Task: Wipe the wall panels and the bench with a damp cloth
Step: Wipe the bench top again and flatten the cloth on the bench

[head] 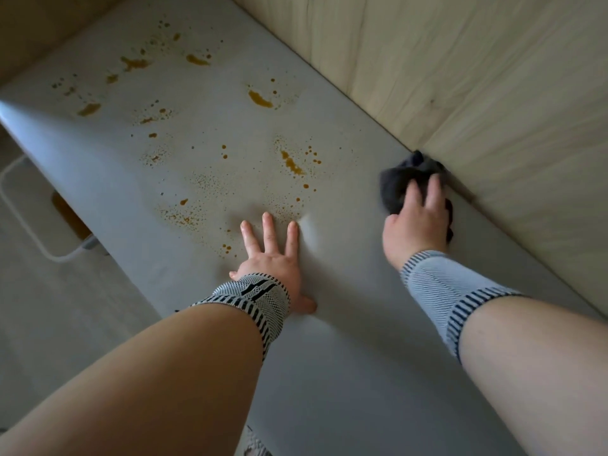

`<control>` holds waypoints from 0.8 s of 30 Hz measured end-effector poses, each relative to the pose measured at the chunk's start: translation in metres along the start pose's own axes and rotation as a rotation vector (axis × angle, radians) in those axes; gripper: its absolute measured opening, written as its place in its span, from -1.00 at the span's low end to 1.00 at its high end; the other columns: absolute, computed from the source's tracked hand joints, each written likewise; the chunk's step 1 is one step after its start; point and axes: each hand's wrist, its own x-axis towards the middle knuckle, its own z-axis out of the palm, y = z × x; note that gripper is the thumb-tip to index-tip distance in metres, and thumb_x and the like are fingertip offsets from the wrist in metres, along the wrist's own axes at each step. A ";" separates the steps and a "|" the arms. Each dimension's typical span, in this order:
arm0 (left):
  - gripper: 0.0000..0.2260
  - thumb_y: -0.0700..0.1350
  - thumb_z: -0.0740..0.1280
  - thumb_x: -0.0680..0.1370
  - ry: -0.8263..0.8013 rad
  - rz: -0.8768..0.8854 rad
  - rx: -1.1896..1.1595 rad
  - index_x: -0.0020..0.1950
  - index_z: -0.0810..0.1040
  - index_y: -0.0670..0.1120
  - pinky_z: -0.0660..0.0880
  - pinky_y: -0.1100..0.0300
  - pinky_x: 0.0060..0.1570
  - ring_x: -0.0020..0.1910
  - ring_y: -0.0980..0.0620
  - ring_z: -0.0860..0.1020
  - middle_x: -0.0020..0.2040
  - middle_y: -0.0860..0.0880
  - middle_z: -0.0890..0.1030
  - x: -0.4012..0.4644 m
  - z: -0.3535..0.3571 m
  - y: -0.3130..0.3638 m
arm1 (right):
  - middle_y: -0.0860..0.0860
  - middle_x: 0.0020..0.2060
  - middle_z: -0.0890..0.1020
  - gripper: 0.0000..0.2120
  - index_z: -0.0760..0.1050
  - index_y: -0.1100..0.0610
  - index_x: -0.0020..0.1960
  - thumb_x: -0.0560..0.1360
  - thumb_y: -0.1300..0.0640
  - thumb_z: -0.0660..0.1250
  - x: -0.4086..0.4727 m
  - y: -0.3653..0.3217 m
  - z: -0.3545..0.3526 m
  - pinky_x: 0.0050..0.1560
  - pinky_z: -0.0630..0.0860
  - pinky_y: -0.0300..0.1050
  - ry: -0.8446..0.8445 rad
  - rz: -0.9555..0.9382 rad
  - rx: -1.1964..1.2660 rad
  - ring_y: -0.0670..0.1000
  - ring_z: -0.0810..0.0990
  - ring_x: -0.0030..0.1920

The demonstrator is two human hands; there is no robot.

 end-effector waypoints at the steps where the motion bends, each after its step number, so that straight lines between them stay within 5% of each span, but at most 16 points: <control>1: 0.24 0.32 0.49 0.33 -0.007 -0.001 -0.006 0.50 -0.51 0.08 0.27 -0.36 0.38 0.45 -0.35 -0.47 0.47 -0.10 -0.57 0.001 0.000 0.000 | 0.23 0.53 0.14 -0.42 0.30 0.24 0.47 0.46 0.24 0.29 -0.007 -0.010 0.003 0.47 0.11 0.11 0.007 -0.039 -0.003 0.29 0.19 0.47; 7: 0.22 0.34 0.47 0.34 0.011 -0.014 0.019 0.51 -0.49 0.07 0.28 -0.38 0.35 0.45 -0.35 -0.47 0.48 -0.11 -0.55 -0.001 0.001 0.001 | 0.25 0.30 0.52 -0.48 0.56 0.26 0.24 0.33 0.20 0.14 -0.036 -0.012 0.021 0.21 0.41 0.34 -0.155 -0.866 -0.095 0.39 0.53 0.21; 9: 0.22 0.32 0.48 0.35 0.009 -0.009 0.011 0.51 -0.49 0.08 0.30 -0.41 0.33 0.46 -0.35 -0.46 0.48 -0.10 -0.56 -0.002 0.000 0.001 | 0.28 0.31 0.49 -0.50 0.55 0.28 0.25 0.36 0.25 0.11 -0.009 -0.002 0.014 0.25 0.43 0.28 -0.037 -0.754 -0.033 0.38 0.52 0.21; 13: 0.22 0.32 0.47 0.36 -0.007 -0.016 0.009 0.50 -0.51 0.08 0.30 -0.43 0.31 0.46 -0.36 -0.46 0.47 -0.09 -0.57 -0.003 -0.001 0.001 | 0.16 0.51 0.24 -0.51 0.38 0.23 0.42 0.49 0.29 0.20 0.020 -0.014 0.004 0.46 0.15 0.06 0.023 -0.085 0.047 0.25 0.25 0.44; 15: 0.22 0.32 0.47 0.35 -0.004 -0.011 0.004 0.51 -0.50 0.08 0.29 -0.43 0.32 0.46 -0.35 -0.46 0.47 -0.09 -0.56 -0.003 -0.001 0.002 | 0.20 0.44 0.35 -0.52 0.45 0.23 0.35 0.44 0.25 0.18 0.001 -0.037 0.016 0.39 0.25 0.16 0.064 -0.182 0.035 0.35 0.35 0.35; 18: 0.20 0.35 0.47 0.34 0.014 0.008 0.002 0.55 -0.42 0.07 0.30 -0.36 0.36 0.48 -0.33 -0.43 0.50 -0.09 -0.53 -0.006 -0.001 -0.003 | 0.20 0.28 0.54 -0.49 0.57 0.21 0.22 0.39 0.15 0.04 -0.035 -0.050 0.036 0.20 0.44 0.32 -0.080 -0.692 -0.011 0.40 0.52 0.18; 20: 0.17 0.35 0.45 0.36 0.050 0.042 0.004 0.57 -0.36 0.06 0.29 -0.27 0.41 0.52 -0.29 -0.37 0.54 -0.06 -0.46 -0.010 -0.002 -0.007 | 0.20 0.26 0.56 -0.47 0.59 0.21 0.21 0.37 0.16 0.03 -0.024 -0.038 0.031 0.16 0.47 0.32 -0.099 -0.818 -0.069 0.37 0.56 0.15; 24: 0.08 0.25 0.45 0.41 0.230 0.022 -0.065 0.60 -0.27 0.00 0.24 -0.10 0.48 0.59 -0.14 -0.05 0.61 0.00 -0.24 -0.013 -0.025 -0.036 | 0.12 0.49 0.29 -0.51 0.40 0.16 0.42 0.49 0.27 0.19 0.014 -0.026 0.016 0.46 0.21 0.08 -0.040 -0.278 -0.009 0.26 0.29 0.42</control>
